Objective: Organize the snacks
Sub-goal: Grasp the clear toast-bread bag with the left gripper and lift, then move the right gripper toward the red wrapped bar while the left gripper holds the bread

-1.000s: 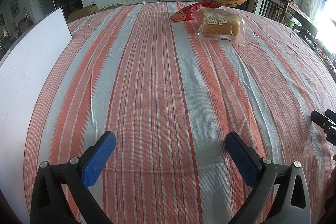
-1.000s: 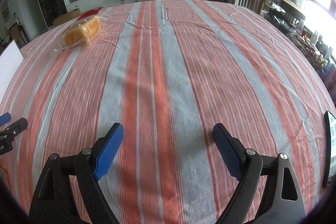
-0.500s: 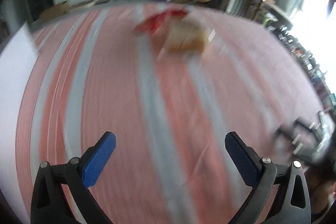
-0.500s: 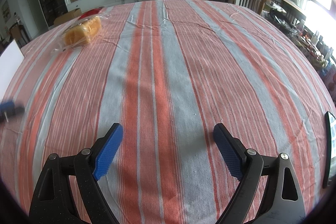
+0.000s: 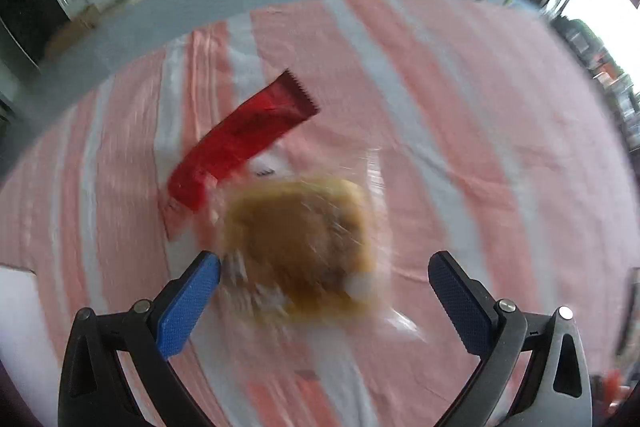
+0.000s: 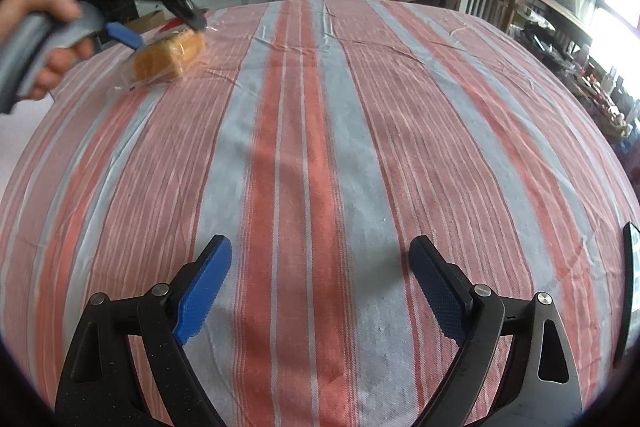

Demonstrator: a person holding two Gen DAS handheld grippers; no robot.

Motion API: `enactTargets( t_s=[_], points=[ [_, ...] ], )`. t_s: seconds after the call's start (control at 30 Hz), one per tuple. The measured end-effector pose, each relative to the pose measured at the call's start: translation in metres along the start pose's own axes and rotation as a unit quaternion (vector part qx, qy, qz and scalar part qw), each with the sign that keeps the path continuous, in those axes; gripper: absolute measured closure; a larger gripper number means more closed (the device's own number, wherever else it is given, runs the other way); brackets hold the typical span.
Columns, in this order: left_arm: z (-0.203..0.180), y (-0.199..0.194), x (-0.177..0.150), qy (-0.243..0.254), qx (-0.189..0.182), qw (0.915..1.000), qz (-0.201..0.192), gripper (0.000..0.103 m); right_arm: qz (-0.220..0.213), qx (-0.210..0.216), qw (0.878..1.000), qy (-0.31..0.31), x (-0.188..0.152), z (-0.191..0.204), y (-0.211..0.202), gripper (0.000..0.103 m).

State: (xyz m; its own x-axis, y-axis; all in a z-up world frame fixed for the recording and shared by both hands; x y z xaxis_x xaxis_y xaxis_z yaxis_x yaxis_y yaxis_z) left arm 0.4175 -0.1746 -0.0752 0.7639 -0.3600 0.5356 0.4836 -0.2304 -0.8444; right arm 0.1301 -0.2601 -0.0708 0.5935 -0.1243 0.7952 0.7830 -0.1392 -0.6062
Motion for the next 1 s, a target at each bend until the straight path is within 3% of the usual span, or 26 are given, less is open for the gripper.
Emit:
enactTargets(
  t_s=[0.1,0.2,0.23,0.33,0.5,0.63,0.83,1.0],
  points=[
    [0.020,0.029,-0.009,-0.049,0.019,0.9979,0.038,0.001,0.000,0.001,1.000,0.000,0.000,0.000,-0.001,0.010],
    [0.032,0.031,-0.012,-0.080,0.021,0.9965,0.007,0.001,0.000,0.003,1.000,-0.002,0.000,0.002,-0.001,0.010],
    [0.033,0.028,-0.013,-0.081,0.021,0.9965,-0.004,0.004,0.000,0.003,1.000,-0.002,0.000,0.003,-0.002,0.010],
    [0.034,0.013,-0.021,-0.076,0.011,0.9961,-0.042,0.031,0.001,0.005,1.000,-0.003,0.000,0.004,-0.002,0.010],
    [0.057,-0.022,-0.059,-0.123,-0.016,0.9889,-0.083,0.033,0.001,0.006,1.000,-0.004,0.000,0.004,-0.004,0.010],
    [0.077,-0.067,-0.104,-0.116,-0.010,0.9869,-0.112,0.033,0.001,0.006,1.000,-0.004,0.000,0.004,-0.004,0.010],
    [0.104,-0.131,-0.182,-0.116,0.022,0.9857,-0.120,0.032,0.001,0.006,1.000,-0.004,0.000,0.004,-0.004,0.010],
    [0.115,-0.152,-0.233,-0.116,0.058,0.9835,-0.126,0.032,0.001,0.006,1.000,-0.003,-0.001,0.004,-0.004,0.010]
  ],
)
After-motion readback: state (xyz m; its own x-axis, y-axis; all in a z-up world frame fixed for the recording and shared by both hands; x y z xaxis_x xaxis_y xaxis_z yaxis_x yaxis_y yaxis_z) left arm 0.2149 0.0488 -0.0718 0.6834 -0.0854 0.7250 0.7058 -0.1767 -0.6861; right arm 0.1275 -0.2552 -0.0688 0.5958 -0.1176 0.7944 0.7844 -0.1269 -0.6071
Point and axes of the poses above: each gripper's, at about its wrist camera, not at the fingertips, and y roughly the way its jaws point, z to its left, x to its top, the point moved 3 cm from there along y, roughly the way its jaws point, and after that the axes turned 15 degrees about -z, right-handed, at the moved point
